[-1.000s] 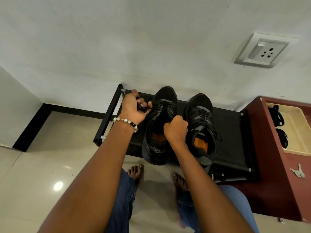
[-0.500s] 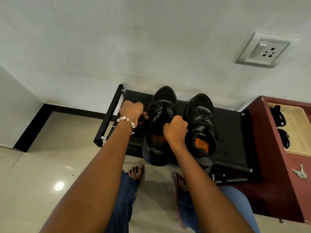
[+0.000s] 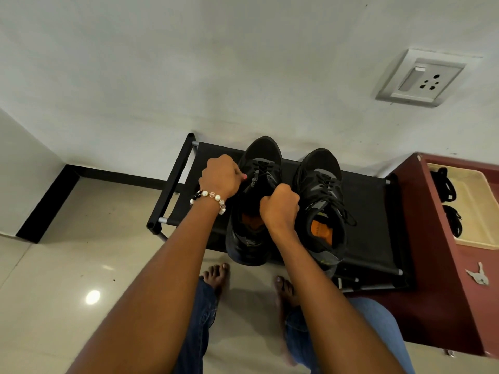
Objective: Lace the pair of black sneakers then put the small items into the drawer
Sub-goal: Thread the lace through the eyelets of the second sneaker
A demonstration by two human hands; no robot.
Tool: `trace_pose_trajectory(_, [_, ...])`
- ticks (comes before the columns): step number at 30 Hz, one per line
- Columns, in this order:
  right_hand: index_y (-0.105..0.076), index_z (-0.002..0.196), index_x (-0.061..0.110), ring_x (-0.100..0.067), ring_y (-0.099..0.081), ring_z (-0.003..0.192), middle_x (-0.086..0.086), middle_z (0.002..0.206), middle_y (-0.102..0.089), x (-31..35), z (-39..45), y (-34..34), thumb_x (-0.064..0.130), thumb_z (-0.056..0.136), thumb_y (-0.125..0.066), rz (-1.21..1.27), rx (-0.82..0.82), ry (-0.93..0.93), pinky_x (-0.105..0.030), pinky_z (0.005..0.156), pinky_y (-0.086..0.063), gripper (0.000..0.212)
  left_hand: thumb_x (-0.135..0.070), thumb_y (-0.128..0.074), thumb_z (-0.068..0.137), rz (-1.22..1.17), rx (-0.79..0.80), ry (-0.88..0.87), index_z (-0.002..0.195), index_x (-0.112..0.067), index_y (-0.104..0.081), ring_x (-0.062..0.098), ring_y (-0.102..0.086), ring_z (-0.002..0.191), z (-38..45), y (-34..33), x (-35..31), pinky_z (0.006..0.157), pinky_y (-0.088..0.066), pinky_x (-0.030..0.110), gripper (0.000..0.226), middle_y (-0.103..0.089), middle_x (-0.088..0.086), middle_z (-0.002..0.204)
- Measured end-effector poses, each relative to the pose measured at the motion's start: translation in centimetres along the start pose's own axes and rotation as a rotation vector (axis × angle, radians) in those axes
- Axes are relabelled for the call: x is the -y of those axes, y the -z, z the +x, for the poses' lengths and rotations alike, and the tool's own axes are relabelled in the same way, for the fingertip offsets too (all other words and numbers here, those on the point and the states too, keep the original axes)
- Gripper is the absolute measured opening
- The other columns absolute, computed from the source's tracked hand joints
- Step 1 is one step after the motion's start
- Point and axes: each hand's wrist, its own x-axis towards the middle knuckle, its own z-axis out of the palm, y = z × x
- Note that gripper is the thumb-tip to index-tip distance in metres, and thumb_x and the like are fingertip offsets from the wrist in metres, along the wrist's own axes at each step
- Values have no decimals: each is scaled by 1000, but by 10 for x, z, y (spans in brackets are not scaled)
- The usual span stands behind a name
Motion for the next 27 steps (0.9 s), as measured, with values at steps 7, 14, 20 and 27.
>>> trace_pose_trajectory(7, [-57, 109, -4, -32, -63, 94, -19, 105, -62, 0, -1, 0, 4, 93, -53, -4, 1, 5, -27, 67, -43, 18, -33, -68, 88, -123, 4, -12, 85, -3, -76, 24, -64, 73, -5, 5, -8, 74, -54, 33, 31, -67, 13, 75])
trace_pose_trajectory(14, [-57, 108, -4, -31, -63, 89, -18, 102, -63, 0, -1, 0, 4, 93, -52, -6, 5, 6, -26, 64, -41, 17, -29, -65, 90, 16, 13, -23, 83, -3, -73, 24, -65, 80, -4, 6, -12, 76, -51, 34, 29, -69, 11, 82])
trace_pose_trajectory(20, [-57, 109, -5, -33, -63, 92, -19, 104, -62, 1, -1, -2, 4, 93, -52, 8, 8, -10, -27, 64, -42, 18, -27, -51, 96, 6, 80, 60, 62, -5, -47, 24, -50, 63, 6, 9, -5, 64, -43, 37, 41, -49, 7, 62])
trace_pose_trajectory(27, [-51, 118, -3, -37, -60, 102, -21, 113, -59, 4, 2, 5, 4, 91, -54, 48, 80, -25, -35, 72, -48, 29, -20, -59, 96, -315, 39, 76, 82, -4, -66, 10, -61, 62, 0, 13, -6, 72, -53, 27, 23, -68, 7, 74])
